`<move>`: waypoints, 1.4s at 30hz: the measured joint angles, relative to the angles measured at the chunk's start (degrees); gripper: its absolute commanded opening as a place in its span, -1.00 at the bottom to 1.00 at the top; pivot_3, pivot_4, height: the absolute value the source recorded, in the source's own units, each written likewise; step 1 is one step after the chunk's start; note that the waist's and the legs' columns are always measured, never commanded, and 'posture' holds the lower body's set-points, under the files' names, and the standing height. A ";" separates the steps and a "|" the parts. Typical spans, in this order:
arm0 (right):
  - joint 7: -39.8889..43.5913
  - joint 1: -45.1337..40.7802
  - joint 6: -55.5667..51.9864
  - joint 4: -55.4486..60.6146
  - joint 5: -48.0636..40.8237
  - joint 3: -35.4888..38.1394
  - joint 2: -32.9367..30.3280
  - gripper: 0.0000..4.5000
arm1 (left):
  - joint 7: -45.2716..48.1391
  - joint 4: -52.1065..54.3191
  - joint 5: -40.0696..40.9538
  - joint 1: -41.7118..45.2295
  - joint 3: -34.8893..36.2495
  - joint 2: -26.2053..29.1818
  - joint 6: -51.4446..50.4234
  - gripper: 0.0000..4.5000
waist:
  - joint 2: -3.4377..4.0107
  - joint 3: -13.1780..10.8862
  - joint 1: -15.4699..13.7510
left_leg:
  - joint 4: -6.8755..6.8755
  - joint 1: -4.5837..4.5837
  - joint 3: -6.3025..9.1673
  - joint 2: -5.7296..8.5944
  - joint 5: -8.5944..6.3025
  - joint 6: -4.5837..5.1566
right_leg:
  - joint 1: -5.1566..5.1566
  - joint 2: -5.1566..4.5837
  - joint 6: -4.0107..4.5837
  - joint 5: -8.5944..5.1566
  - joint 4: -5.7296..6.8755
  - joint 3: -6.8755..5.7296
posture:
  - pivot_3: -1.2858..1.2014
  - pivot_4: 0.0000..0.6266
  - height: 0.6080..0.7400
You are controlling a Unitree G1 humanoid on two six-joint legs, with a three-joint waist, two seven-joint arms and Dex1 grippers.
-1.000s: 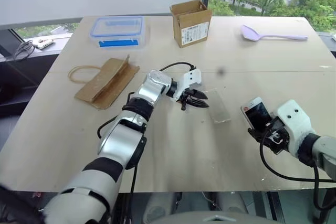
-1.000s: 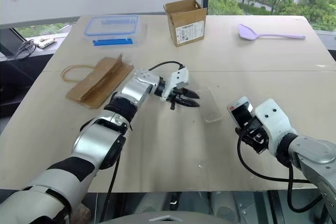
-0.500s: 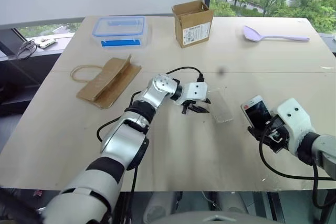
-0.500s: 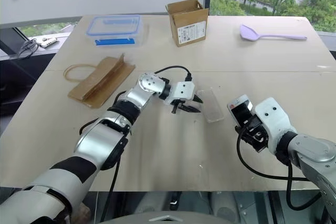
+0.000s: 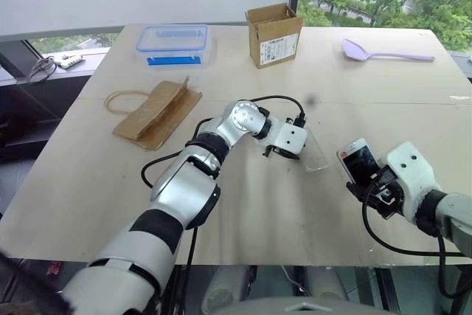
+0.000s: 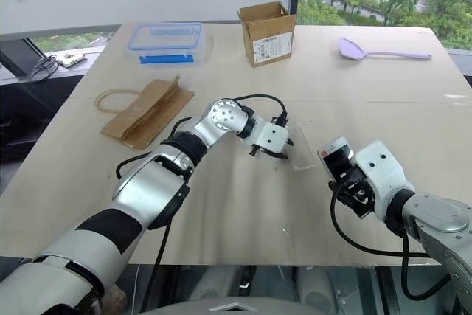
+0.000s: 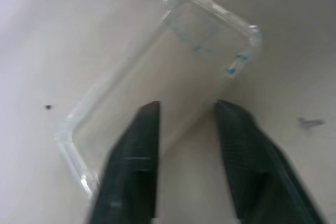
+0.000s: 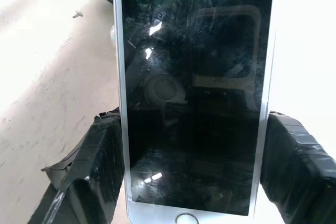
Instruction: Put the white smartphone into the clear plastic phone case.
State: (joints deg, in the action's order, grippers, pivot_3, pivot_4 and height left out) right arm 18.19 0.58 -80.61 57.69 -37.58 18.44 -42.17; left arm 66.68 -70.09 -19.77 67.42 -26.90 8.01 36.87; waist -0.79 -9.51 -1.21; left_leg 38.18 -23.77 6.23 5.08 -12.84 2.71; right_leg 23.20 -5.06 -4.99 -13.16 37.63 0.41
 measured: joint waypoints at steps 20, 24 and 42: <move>-0.96 -2.35 4.69 -2.72 -1.40 -0.02 2.13 0.33 | 25.38 30.21 51.95 2.16 -6.73 28.21 -80.85 -1.00 | 0.05 -0.26 3.56 | -0.19 -0.06 0.00 -0.04 -0.04 0.03 | 0.28 0.07 0.02 0.02 0.19 0.16 | 0.03 -0.52 1.00; -0.65 -3.15 5.80 -3.21 -1.39 -0.59 2.10 0.33 | 25.37 36.87 65.49 3.35 -14.99 33.99 -97.11 -1.00 | 0.07 -0.37 2.91 | -0.21 -0.11 0.00 -0.02 -0.04 0.03 | 0.32 0.06 0.03 0.01 0.18 0.17 | 0.03 -0.52 1.00; -2.25 -1.93 4.89 -1.89 -1.49 -1.85 2.65 0.33 | 24.26 14.99 38.22 1.15 -19.63 18.83 -57.73 0.11 | -0.09 -0.49 1.42 | -0.43 -0.23 -0.40 -0.03 -0.06 0.08 | 0.58 -0.05 0.20 0.12 -0.02 0.48 | 0.03 -0.52 1.00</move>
State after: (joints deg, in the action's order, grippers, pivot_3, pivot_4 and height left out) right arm 15.94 -1.35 -75.72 55.81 -39.07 16.59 -39.52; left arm 90.93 -55.11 18.45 68.57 -46.53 26.84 -20.86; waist -0.89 -10.01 0.21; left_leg 37.75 -24.00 5.83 5.05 -12.90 2.78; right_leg 23.78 -5.12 -4.78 -13.04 37.61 0.90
